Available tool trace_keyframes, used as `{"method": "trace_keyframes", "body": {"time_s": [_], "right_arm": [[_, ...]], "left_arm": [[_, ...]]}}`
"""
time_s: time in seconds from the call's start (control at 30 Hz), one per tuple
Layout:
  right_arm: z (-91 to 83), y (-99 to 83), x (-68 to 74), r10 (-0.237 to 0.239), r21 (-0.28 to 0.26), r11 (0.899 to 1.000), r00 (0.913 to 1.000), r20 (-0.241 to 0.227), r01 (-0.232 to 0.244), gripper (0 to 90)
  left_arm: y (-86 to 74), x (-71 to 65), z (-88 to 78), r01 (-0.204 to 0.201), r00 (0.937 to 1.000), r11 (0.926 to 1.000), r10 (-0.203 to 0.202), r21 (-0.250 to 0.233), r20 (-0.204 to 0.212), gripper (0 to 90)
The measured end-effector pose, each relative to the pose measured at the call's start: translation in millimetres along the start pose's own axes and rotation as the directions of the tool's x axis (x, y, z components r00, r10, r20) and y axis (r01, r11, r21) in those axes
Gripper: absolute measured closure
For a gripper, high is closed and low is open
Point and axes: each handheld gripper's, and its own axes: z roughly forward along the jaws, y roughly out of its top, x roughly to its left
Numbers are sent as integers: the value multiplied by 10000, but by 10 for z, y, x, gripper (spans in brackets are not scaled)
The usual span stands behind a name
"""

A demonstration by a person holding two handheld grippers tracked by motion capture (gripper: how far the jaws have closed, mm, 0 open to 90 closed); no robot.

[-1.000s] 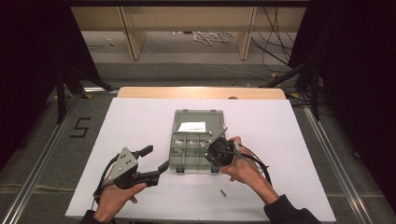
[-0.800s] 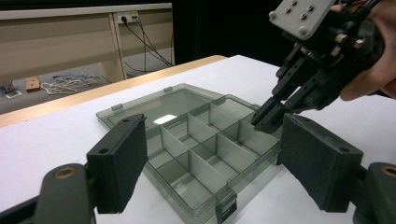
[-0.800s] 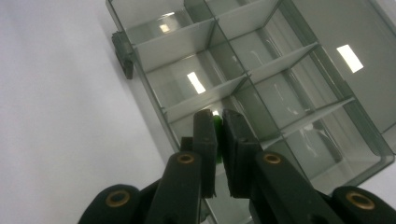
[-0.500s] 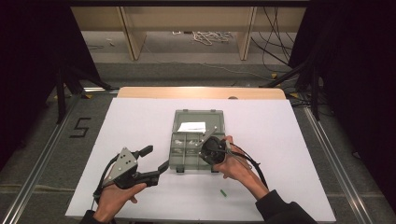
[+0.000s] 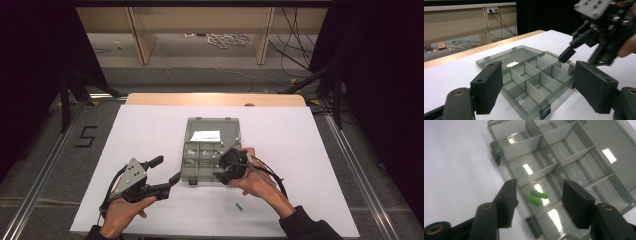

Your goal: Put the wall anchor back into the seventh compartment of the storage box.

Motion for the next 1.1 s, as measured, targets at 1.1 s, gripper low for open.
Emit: {"method": "trace_keyframes", "body": {"time_s": [1.1], "right_arm": [[-154,-666,300,230,1472,9890,9977,-639,-134,416]], "left_arm": [[-1,-8,7,-50,10000,10000,50,12,18,229]]}}
